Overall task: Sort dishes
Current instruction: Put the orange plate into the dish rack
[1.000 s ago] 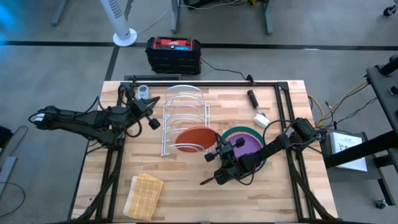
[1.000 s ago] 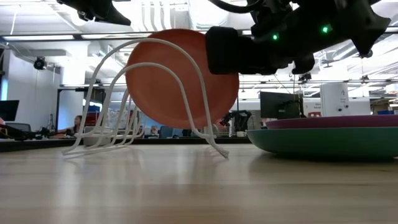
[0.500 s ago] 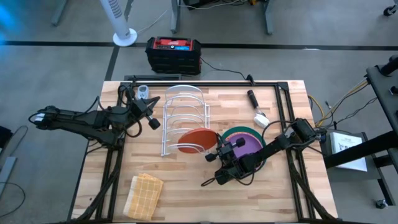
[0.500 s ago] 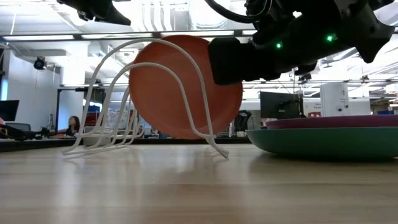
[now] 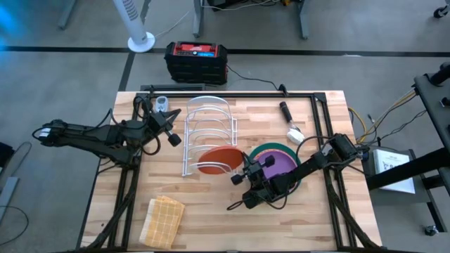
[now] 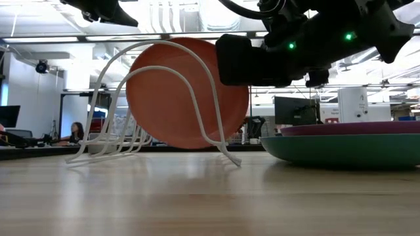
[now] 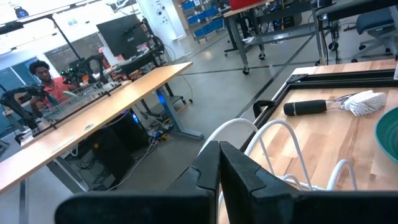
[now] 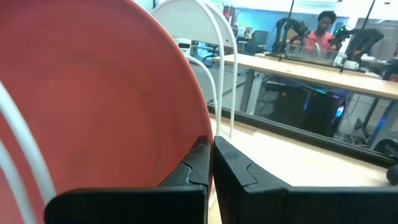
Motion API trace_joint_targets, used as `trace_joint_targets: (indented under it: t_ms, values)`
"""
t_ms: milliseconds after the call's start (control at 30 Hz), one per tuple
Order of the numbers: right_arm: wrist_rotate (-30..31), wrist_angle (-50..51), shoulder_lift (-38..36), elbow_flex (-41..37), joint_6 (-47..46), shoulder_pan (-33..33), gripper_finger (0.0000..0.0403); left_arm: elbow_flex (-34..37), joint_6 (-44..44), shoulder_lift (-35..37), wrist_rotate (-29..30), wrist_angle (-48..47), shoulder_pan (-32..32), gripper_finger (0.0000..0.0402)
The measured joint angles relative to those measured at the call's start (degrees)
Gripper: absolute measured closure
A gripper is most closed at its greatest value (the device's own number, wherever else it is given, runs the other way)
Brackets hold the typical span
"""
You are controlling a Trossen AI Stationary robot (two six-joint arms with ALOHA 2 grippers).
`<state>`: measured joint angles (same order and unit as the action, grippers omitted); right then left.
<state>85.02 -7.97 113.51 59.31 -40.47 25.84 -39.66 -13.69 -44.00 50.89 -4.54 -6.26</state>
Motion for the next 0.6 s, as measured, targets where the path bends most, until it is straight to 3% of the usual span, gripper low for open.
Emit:
trace_joint_targets:
  t_ms: [600]
  values:
    - [-3.80,-0.42,-0.11,0.00,-3.32,-0.28,0.0393,0.00,-0.44,0.02,0.00,0.02,-0.02,0.0401]
